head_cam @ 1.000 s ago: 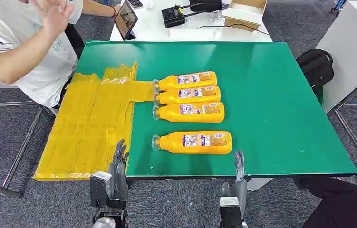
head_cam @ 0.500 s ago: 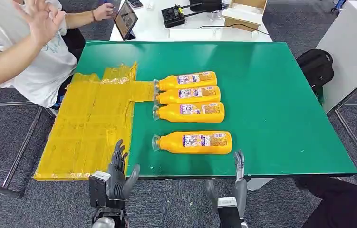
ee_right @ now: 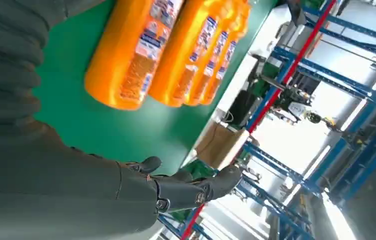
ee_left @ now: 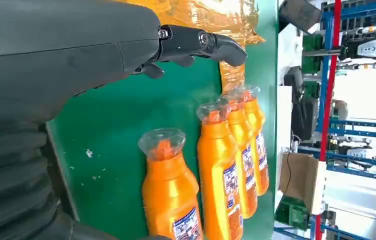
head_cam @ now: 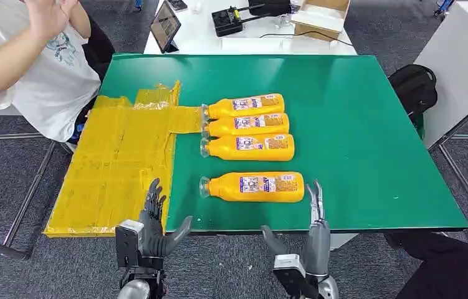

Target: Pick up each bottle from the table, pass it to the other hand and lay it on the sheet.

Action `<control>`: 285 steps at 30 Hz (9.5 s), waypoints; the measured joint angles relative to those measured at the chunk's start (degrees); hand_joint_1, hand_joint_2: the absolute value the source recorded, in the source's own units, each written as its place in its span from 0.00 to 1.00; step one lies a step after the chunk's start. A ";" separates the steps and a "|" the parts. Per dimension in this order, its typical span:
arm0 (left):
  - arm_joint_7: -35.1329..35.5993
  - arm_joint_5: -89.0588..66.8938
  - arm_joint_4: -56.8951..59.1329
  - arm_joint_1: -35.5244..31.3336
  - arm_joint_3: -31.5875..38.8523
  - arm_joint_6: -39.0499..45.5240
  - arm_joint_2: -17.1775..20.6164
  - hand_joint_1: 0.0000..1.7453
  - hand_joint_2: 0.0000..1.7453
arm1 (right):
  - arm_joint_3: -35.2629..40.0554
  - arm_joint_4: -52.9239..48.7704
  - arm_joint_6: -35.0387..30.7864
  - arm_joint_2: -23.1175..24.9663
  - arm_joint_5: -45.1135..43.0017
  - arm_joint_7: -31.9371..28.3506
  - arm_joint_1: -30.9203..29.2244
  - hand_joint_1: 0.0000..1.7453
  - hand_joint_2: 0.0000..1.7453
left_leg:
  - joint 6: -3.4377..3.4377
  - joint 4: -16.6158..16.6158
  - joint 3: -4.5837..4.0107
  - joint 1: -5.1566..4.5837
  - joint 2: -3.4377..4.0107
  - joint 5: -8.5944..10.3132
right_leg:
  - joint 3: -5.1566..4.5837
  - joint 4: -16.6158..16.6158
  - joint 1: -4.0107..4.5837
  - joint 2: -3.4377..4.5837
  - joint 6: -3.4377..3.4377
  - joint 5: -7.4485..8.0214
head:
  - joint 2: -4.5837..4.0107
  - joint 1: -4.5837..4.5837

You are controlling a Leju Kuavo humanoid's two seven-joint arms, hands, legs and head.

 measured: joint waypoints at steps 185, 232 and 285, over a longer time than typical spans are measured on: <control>2.67 15.84 4.33 -6.95 -6.08 -20.37 0.04 0.00 1.00 | 5.07 29.68 4.57 1.47 1.96 -2.51 -15.84 1.00 1.00 | -0.04 0.00 0.11 0.01 0.17 0.01 | 0.08 0.01 0.00 0.37 0.03 0.13 | 0.00 0.00; -1.97 13.96 5.44 -6.37 -4.59 -16.67 0.04 1.00 1.00 | 16.24 47.26 7.61 0.98 -6.04 -2.65 -23.16 0.00 0.00 | -0.04 0.00 0.12 0.00 0.18 0.02 | 0.03 0.01 0.00 0.38 0.02 0.13 | 0.00 0.00; 33.68 -79.80 40.18 -39.11 -1.29 30.97 15.17 1.00 1.00 | 12.48 13.20 17.44 0.92 -19.44 -2.93 -17.65 0.00 0.00 | -0.04 0.01 0.01 0.02 0.15 0.24 | -0.05 0.12 0.00 0.22 0.03 0.18 | 0.00 0.04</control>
